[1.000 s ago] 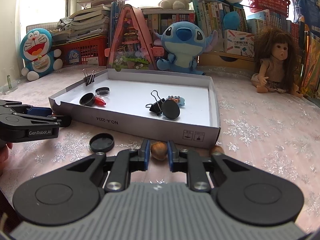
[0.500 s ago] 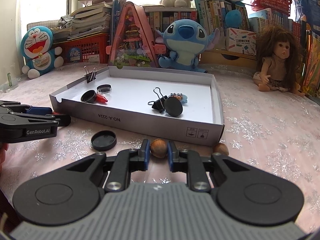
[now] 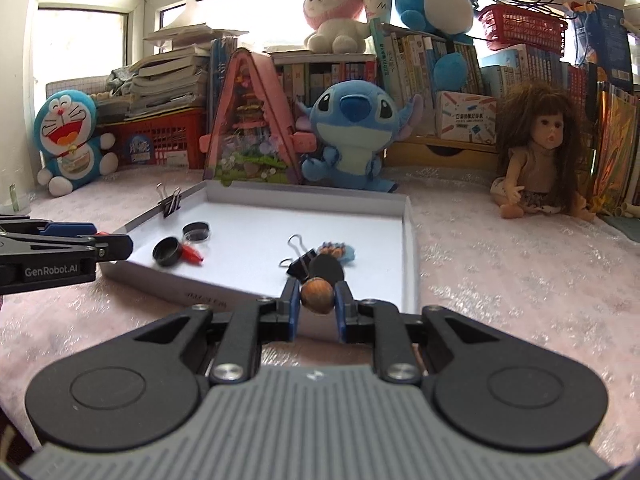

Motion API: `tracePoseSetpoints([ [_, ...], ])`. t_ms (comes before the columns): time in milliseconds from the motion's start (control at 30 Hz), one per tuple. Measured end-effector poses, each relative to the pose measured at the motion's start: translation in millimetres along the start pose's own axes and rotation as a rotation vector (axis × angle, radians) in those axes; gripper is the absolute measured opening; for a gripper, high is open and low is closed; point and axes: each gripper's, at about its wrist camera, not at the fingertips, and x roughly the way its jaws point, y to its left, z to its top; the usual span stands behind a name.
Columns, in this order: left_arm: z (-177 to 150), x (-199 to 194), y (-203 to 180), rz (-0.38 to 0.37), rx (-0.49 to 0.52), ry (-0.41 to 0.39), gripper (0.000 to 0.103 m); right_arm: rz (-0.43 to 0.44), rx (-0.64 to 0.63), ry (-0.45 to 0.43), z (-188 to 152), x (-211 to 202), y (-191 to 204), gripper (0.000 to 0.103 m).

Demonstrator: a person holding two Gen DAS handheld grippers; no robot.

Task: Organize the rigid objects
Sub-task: 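Drop the red crayon in the tray with the left gripper while the right drops the brown nut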

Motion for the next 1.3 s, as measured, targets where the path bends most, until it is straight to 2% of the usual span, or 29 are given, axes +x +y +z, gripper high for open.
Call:
tracePoseSetpoints([
  [133, 10.5, 13.9, 7.4, -0.005, -0.029, 0.025, 0.042, -0.015, 0.016, 0.015, 9.0, 7.6, -8.6, 0.023],
  [233, 17.9, 26.3, 11.5, -0.026, -0.04, 0.06, 0.042, 0.0, 0.013, 0.06, 16.2, 17.8, -12.3, 0.023],
  [400, 27.4, 52.3, 17.1, -0.098, -0.077, 0.175, 0.042, 0.068, 0.045, 0.169, 30.4, 39.8, -20.2, 0.023],
  [533, 26.2, 66.8, 14.0, -0.103, -0.064, 0.225, 0.042, 0.106, 0.093, 0.24, 32.3, 59.1, -26.6, 0.023],
  [667, 23.3, 78.8, 6.9, -0.106, -0.045, 0.25, 0.042, 0.107, 0.11, 0.269, 30.9, 70.5, -27.3, 0.023],
  [900, 21.9, 98.6, 4.7, -0.083, -0.057, 0.262, 0.042, 0.091, 0.112, 0.272, 33.7, 85.3, -26.6, 0.023],
  [1300, 24.2, 112.7, 6.8, -0.024, -0.061, 0.221, 0.042, 0.076, 0.148, 0.26, 37.4, 100.7, -30.6, 0.023],
])
